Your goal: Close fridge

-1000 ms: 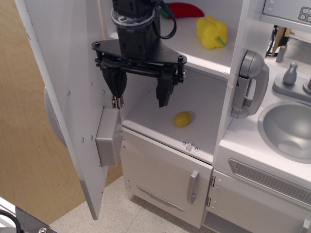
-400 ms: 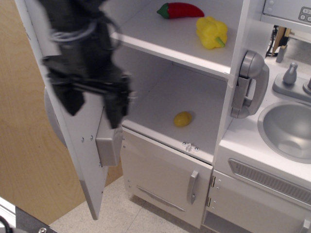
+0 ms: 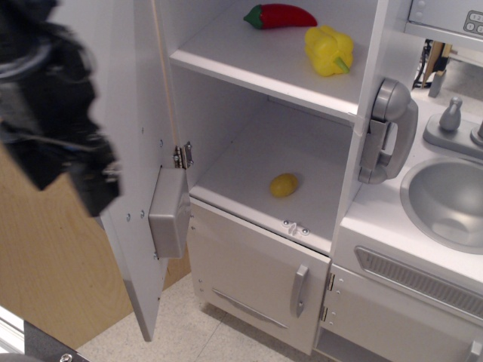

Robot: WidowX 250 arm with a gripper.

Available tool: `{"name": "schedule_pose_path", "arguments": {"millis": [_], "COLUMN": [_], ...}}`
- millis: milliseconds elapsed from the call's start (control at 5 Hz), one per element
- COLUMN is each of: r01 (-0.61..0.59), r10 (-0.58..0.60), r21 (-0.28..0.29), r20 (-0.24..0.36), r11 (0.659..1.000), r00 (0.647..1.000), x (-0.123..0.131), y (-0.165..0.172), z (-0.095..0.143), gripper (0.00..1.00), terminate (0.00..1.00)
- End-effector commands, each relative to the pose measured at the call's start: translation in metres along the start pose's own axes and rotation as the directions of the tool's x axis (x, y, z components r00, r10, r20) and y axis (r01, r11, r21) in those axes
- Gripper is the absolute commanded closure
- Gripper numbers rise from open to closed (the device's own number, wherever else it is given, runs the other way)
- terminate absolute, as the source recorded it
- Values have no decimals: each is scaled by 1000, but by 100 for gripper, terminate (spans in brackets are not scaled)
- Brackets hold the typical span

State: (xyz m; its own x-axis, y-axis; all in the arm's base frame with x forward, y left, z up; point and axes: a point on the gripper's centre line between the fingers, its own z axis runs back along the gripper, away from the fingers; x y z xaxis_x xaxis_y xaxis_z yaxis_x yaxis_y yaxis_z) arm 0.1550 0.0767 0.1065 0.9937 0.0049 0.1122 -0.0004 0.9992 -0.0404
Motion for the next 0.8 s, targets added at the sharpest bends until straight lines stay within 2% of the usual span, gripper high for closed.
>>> {"name": "schedule_pose_path", "arguments": {"millis": [0, 400, 600], "r01": [17, -112, -128], "r10": [-18, 110, 121], "r21": [20, 13, 53], "r20": [14, 108, 128], "r11": [1000, 994, 990], "r00": [1000, 988, 984], "x": [-2, 47, 69], "y": [43, 71, 66], "z": [9, 24, 24], "gripper": [0, 0, 0], "terminate": [0, 0, 0]}}
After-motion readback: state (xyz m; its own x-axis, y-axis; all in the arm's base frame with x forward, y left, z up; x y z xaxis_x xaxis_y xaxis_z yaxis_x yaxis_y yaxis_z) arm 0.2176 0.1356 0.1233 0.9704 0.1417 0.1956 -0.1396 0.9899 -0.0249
